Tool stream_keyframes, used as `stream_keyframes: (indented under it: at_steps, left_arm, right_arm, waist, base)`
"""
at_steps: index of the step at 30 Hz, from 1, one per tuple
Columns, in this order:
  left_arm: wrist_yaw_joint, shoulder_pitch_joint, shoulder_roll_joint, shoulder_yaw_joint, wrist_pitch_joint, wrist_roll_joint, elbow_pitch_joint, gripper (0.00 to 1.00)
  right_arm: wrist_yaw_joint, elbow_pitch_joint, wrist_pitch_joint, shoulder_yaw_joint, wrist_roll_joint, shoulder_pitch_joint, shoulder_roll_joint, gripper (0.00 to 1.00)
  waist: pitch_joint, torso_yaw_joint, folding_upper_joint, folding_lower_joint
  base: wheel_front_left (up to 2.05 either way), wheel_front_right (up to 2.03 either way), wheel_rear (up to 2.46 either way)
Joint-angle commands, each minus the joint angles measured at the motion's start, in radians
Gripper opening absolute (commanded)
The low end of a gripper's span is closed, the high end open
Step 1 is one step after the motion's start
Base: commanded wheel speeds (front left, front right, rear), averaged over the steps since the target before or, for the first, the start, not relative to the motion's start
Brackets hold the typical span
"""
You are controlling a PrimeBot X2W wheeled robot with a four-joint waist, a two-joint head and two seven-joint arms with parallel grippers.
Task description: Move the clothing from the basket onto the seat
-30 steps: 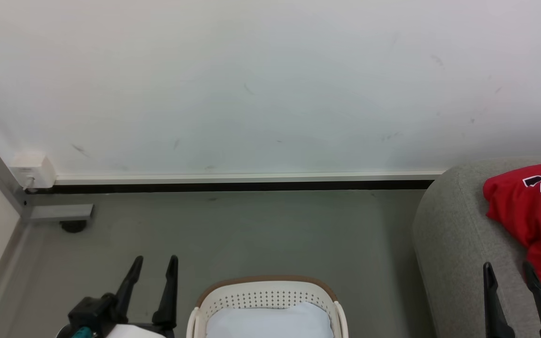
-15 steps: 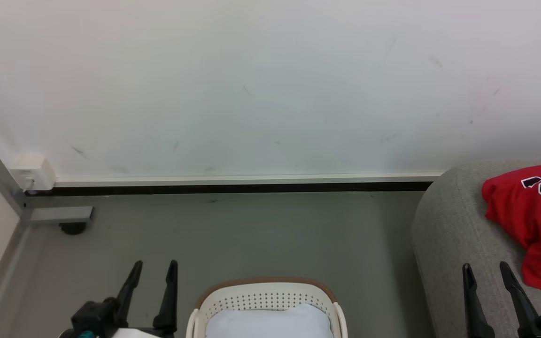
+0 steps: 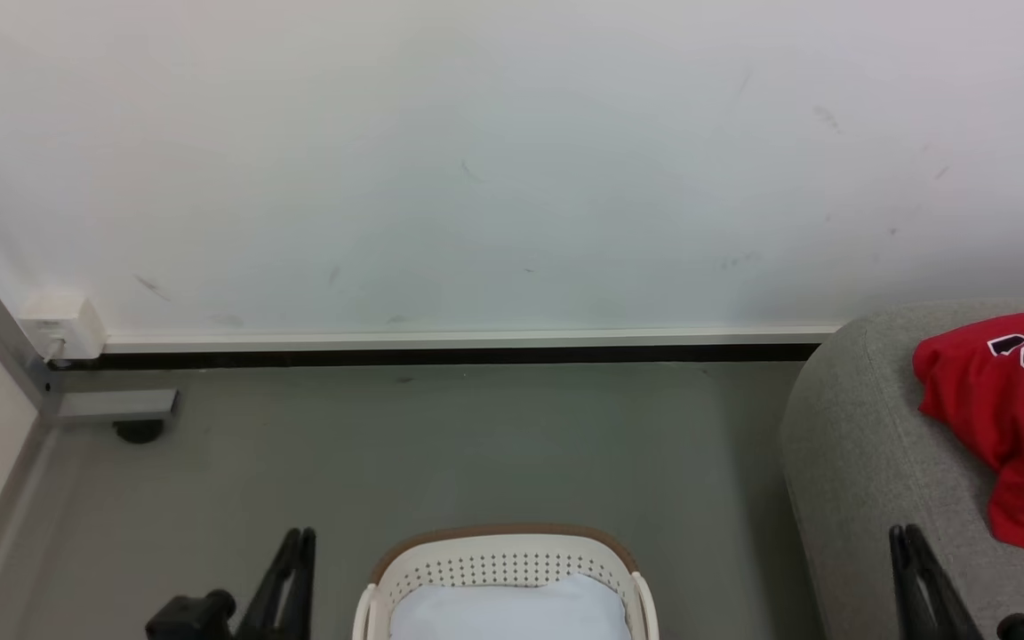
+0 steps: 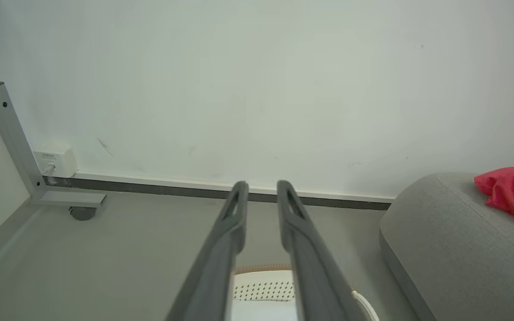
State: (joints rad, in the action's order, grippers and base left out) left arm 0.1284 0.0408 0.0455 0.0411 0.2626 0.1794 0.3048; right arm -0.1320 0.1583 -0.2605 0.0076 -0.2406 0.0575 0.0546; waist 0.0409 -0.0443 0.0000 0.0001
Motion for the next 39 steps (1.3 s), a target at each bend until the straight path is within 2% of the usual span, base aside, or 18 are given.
stream_keyframes:
  at_steps: [1,22,39]
  left_arm:
    - [0.0,0.006,0.0,-0.005,-0.007,0.019,-0.002,0.0]
    - [0.001,0.025,0.002,-0.046,-0.106,0.402,-0.02,0.0]
    - [0.001,0.036,0.003,-0.071,-0.167,0.636,-0.03,0.0]
  right_arm:
    - [0.0,-0.003,0.004,-0.001,-0.019,-0.004,0.001,0.0]
    - [0.0,0.02,0.101,-0.03,-0.389,-0.051,0.003,0.0]
    - [0.001,0.035,0.161,-0.049,-0.614,-0.078,0.004,0.0]
  waist:
    - [0.0,0.0,0.0,0.0]
    - [-0.008,0.008,0.0,0.0]
    - [-0.013,0.013,0.0,0.0]
  base:
    - [0.0,0.0,0.0]
    - [0.0,0.0,0.0]
    - [0.0,0.0,0.0]
